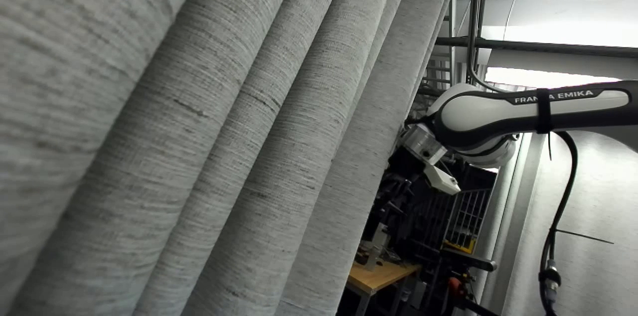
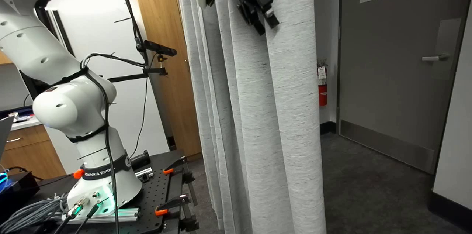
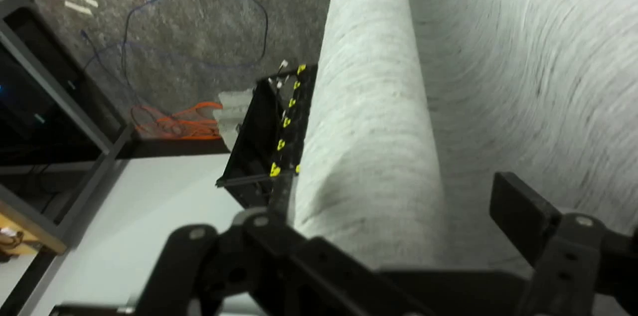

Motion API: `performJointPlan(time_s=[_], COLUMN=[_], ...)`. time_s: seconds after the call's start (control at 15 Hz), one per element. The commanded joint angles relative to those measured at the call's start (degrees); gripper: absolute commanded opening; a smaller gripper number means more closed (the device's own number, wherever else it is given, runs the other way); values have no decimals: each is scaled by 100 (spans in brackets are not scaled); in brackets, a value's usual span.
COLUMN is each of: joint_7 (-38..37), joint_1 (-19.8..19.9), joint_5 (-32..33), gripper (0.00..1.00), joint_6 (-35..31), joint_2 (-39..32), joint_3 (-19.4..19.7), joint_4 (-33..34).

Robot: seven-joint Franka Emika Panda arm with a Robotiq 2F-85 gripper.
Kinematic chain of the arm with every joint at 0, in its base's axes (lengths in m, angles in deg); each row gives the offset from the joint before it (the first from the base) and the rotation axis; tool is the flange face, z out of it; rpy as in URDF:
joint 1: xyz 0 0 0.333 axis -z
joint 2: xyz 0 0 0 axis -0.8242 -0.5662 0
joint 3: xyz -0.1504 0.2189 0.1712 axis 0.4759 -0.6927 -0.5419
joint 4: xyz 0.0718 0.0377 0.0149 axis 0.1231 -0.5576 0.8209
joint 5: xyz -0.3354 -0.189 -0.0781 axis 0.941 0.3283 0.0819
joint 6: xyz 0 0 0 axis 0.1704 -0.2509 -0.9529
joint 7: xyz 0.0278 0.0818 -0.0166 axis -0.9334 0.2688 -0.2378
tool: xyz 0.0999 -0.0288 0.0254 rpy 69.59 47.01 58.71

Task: Pull the the grey curtain to the right.

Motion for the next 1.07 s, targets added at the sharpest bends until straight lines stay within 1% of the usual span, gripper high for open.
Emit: performJointPlan(time_s=[0.0,0.4,0.6,0.73,0.8,1.0], joint_7=[-155,-381,-480,-565,-675,-806], joint_1=[104,190,312,584,824,1379], joint_5=[-12,6,56,200,364,536], gripper=[100,100,100,100,100,100], joint_6=[-889,-2648,-3425,-4020,-4372,-4966], joint_2=[236,365,368,362,356,278], joint_3=[-20,-86,-153,-267,-381,-692], joint_4=[5,116,187,148,77,74])
